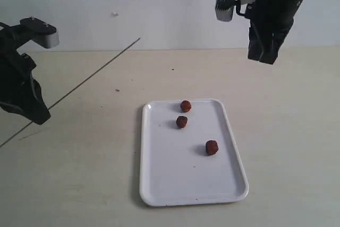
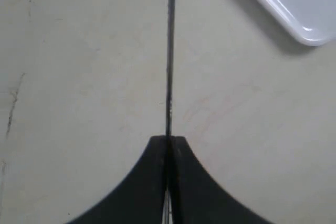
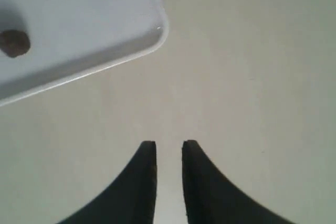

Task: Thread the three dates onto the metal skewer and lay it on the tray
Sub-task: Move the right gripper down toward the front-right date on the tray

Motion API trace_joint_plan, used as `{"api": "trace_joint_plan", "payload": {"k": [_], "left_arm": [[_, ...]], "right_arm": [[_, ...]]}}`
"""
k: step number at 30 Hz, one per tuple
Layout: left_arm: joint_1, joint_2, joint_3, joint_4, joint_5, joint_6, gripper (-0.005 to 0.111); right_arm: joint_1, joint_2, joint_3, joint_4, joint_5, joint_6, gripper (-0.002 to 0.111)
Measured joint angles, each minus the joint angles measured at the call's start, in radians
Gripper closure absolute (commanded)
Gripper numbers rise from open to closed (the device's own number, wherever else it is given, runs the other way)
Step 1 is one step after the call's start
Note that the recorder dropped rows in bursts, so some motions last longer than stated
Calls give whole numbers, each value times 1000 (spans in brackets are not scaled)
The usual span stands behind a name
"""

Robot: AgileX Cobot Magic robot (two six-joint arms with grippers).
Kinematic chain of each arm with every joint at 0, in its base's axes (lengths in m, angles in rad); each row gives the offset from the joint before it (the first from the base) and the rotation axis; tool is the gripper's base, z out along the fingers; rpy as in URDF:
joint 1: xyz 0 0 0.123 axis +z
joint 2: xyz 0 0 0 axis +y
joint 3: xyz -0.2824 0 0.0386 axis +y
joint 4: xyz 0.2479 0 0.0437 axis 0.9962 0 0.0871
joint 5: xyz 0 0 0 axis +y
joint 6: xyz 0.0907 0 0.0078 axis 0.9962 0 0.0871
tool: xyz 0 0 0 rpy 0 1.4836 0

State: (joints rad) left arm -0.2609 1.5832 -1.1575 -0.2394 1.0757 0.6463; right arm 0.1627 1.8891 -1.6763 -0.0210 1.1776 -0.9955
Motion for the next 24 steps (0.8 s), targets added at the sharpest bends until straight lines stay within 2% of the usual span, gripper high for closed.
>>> {"api": "trace_joint_plan", "payload": {"k": [3,8,15,21,24], "left_arm": [[0,0,20,-2,-24,0,107],[0,1,34,-4,-68,0,107],[0,1,34,-6,-83,0,107],[0,1,34,-27,-99,0,107],[0,1,34,-30,-101,0,107]], "right_arm": [[4,16,19,0,29,-33,85],[26,-1,132,0,35,-82,68],[67,-34,330,4,29,-134,67],[181,-40,376,47,-117,-166,57],[222,-33,376,49,-215,-183,56]]}}
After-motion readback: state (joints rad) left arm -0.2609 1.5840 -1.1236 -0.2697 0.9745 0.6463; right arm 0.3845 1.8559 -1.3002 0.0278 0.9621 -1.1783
